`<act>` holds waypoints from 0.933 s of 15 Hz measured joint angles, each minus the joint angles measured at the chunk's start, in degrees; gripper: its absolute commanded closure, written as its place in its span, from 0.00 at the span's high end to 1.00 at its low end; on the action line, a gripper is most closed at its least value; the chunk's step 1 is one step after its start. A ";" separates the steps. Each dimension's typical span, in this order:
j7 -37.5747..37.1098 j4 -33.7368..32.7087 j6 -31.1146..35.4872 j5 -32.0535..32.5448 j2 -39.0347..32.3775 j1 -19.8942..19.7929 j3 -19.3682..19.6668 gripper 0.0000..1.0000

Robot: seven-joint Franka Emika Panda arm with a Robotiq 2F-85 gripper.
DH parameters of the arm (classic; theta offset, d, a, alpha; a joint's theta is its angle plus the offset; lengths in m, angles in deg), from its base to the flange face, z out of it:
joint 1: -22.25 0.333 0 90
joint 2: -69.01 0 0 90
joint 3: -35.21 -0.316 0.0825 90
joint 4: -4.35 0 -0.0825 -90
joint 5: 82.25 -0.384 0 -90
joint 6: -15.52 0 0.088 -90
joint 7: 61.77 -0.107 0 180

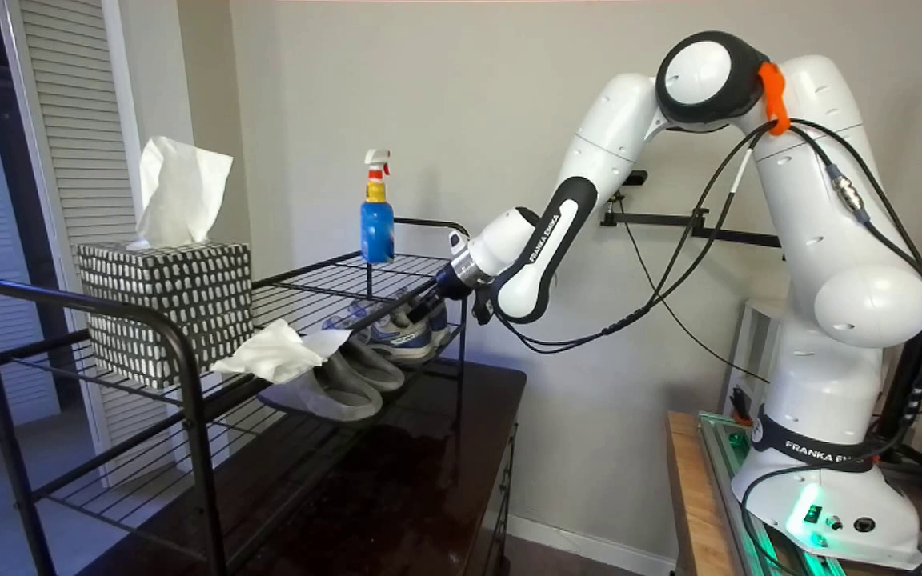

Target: Move the blue sneakers

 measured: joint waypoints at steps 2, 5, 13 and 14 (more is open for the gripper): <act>-1.01 0.05 -2.85 2.39 1.13 -2.38 -1.93 0.13; -1.38 0.04 -6.79 5.06 2.56 -6.09 -5.36 0.00; -1.38 -0.13 -11.71 5.64 3.86 -11.34 -10.42 0.00; -1.39 -0.13 -11.71 5.62 3.89 -11.38 -10.43 0.00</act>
